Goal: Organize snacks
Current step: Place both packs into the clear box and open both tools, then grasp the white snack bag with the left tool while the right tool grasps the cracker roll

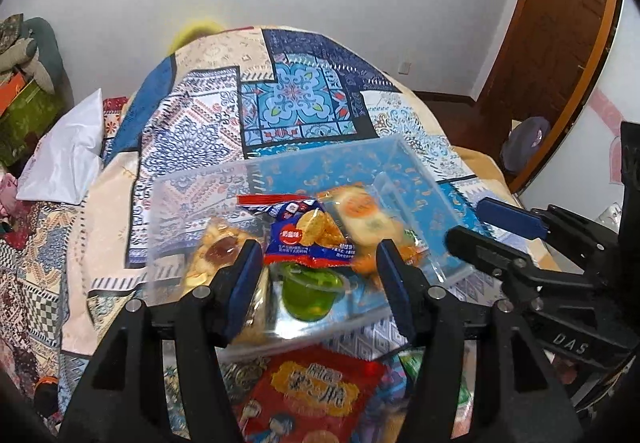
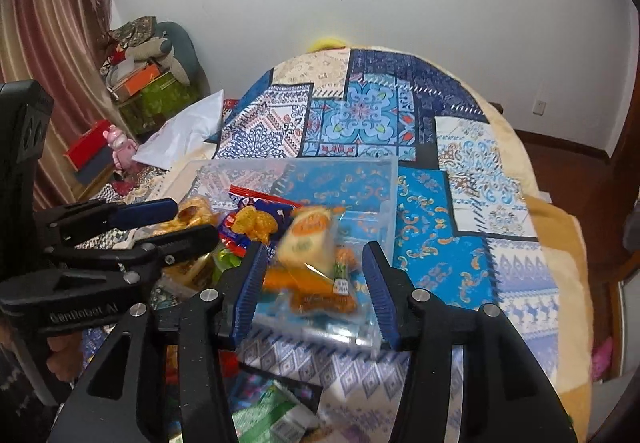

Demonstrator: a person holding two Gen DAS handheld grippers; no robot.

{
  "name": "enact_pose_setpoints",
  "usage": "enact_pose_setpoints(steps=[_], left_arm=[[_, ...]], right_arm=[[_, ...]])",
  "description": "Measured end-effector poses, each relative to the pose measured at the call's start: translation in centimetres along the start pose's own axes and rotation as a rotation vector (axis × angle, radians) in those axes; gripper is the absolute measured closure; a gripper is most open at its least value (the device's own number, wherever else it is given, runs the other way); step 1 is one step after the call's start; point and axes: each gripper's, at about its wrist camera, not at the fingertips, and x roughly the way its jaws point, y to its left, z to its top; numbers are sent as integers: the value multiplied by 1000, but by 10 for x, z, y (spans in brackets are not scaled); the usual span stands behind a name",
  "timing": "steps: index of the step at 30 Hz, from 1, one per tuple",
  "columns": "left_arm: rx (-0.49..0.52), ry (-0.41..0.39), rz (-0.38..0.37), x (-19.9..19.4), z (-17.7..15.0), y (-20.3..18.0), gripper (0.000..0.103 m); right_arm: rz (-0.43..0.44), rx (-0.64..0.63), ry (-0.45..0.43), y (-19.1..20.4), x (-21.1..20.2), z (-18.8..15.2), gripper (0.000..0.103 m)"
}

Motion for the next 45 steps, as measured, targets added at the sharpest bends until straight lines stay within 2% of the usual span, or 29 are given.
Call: enact_pose_setpoints(steps=[8, 15, 20, 29, 35, 37, 40, 45], left_arm=[[-18, -13, 50, -45, -21, 18, 37], [-44, 56, 111, -61, -65, 47, 37], [-68, 119, 135, -61, -105, 62, 37], [-109, 200, 129, -54, -164, 80, 37], [-157, 234, 76, -50, -184, 84, 36], [-151, 230, 71, -49, -186, 79, 35], [-140, 221, 65, -46, -186, 72, 34], [-174, 232, 14, -35, -185, 68, 29]], right_arm=[[-30, 2, -17, -1, -38, -15, 55], [-46, 31, 31, -6, -54, -46, 52], [-53, 53, 101, -4, -50, -77, 52], [-35, 92, 212, 2, -37, -120, 52], [-29, 99, 246, 9, -22, -128, 52], [-28, 107, 249, 10, -18, -128, 43], [-28, 116, 246, 12, -14, -129, 37], [-34, 100, 256, 20, -4, -132, 31]])
